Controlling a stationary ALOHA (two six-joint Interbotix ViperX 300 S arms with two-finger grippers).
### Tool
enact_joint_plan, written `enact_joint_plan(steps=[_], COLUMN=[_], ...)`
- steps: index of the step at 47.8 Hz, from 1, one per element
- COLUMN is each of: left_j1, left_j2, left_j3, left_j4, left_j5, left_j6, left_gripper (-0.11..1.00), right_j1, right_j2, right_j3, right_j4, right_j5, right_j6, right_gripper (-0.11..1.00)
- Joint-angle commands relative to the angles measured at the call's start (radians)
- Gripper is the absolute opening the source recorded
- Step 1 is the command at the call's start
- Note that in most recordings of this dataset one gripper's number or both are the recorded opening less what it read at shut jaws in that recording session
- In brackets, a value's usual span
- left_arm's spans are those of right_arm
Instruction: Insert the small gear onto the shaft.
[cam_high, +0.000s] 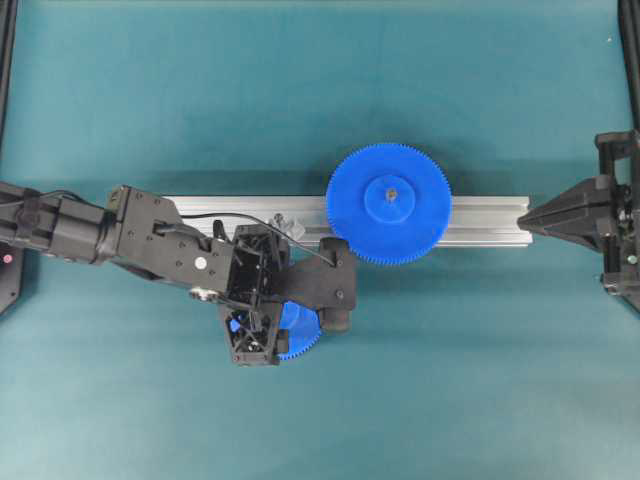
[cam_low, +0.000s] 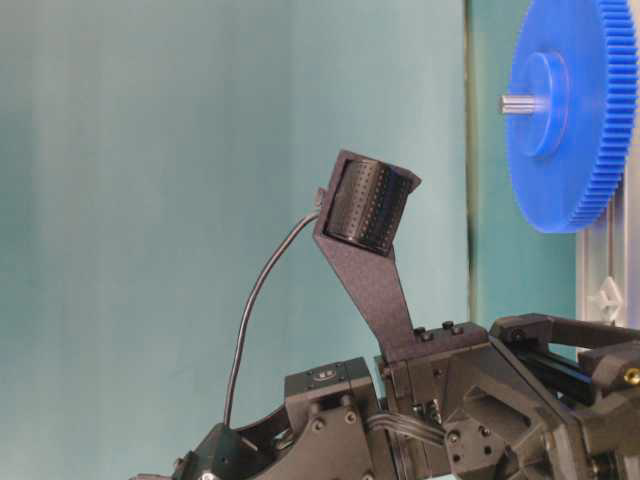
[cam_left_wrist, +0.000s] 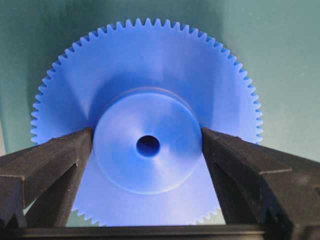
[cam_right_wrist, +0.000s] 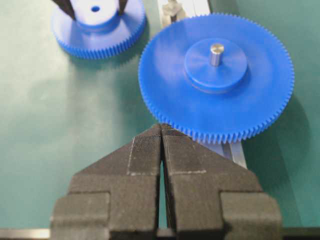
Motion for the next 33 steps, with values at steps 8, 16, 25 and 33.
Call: enact_joint_plan(steps=[8, 16, 25, 33], left_j1=[-0.003, -0.005, -0.005, -0.005], left_j2=[-0.009, 0.002, 0.000, 0.000], left_j3=[-0.011, -0.008, -0.008, -0.006], left_j4=[0.002, 0.002, 0.002, 0.002], left_j5=[0.000, 0.011, 0.008, 0.009], left_j6=[-0.003, -0.003, 0.006, 0.005], left_gripper=[0.90, 0.76, 0.70, 0.70], right_j1=[-0.002, -0.002, -0.002, -0.002], right_j2=[0.005, 0.005, 0.005, 0.005], right_j3=[-0.011, -0.011, -0.011, -0.011], right_j4=[0.002, 0.002, 0.002, 0.002], right_j5=[-0.009, -0.009, -0.009, -0.009], right_j6=[0.009, 0.009, 0.009, 0.009], right_gripper=[0.02, 0.02, 0.02, 0.02])
